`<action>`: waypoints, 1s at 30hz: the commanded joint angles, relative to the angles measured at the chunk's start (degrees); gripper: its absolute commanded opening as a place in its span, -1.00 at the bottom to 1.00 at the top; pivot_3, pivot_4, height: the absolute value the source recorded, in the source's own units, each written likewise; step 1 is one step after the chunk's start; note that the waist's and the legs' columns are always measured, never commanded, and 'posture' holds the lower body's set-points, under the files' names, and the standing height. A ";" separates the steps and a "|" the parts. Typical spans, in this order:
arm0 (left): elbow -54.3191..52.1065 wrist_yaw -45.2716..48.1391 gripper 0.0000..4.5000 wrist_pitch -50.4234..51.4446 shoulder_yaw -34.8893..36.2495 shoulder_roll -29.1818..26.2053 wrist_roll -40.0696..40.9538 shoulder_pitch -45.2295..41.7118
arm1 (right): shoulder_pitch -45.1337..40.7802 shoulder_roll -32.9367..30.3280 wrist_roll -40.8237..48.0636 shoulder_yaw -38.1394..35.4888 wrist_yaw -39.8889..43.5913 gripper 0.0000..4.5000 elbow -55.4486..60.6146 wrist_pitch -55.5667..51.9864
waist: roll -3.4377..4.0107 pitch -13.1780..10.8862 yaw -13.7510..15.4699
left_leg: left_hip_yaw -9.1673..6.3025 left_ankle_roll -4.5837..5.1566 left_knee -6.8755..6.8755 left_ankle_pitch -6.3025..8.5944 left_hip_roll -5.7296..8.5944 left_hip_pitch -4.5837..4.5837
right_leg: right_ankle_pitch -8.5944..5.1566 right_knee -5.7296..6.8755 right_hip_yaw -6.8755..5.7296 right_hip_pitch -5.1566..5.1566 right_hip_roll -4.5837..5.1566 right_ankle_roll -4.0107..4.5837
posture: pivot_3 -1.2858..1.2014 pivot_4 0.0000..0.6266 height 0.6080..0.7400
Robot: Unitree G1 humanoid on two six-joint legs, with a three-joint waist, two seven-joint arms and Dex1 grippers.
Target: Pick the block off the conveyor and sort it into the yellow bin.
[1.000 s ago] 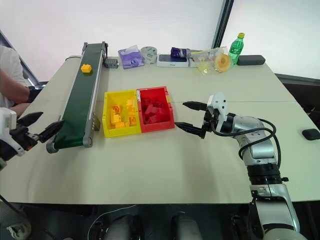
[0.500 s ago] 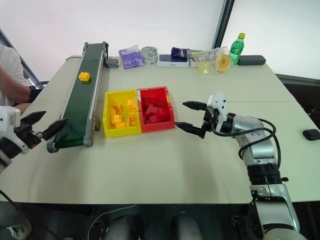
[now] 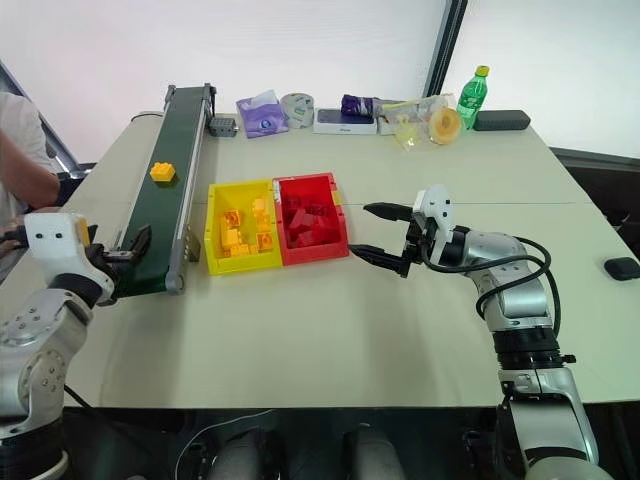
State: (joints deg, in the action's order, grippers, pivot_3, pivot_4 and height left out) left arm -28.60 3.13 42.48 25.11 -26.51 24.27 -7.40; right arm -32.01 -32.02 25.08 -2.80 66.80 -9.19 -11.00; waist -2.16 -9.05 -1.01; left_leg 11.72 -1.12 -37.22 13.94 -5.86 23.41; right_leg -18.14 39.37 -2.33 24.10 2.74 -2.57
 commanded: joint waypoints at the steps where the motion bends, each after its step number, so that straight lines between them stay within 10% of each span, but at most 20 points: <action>1: -1.89 0.09 0.98 1.16 1.49 -0.45 0.94 -1.35 | -1.36 0.34 0.98 -0.29 -0.17 1.00 2.50 0.06 | 0.00 0.00 0.01 | 0.00 0.00 0.00 0.00 0.00 0.00 | 0.00 0.00 0.00 -0.01 0.00 0.00 | 0.03 -0.52 1.00; 30: 1.93 3.56 0.98 18.48 4.21 -5.66 6.69 -8.29 | 1.16 0.18 1.27 -0.82 -1.67 1.00 5.34 -1.09 | 0.00 0.00 0.03 | -0.04 -0.01 0.00 -0.01 0.02 0.00 | 0.00 0.00 -0.01 -0.03 0.01 0.00 | 0.03 -0.52 1.00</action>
State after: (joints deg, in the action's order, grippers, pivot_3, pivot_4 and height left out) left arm -25.94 6.27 62.14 27.96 -32.17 31.02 -15.60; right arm -30.75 -31.46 25.11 -2.51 65.26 -6.47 -12.15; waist -2.17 -9.05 -0.98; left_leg 11.68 -1.13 -37.23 13.93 -5.84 23.41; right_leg -18.14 39.37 -2.34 24.07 2.75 -2.57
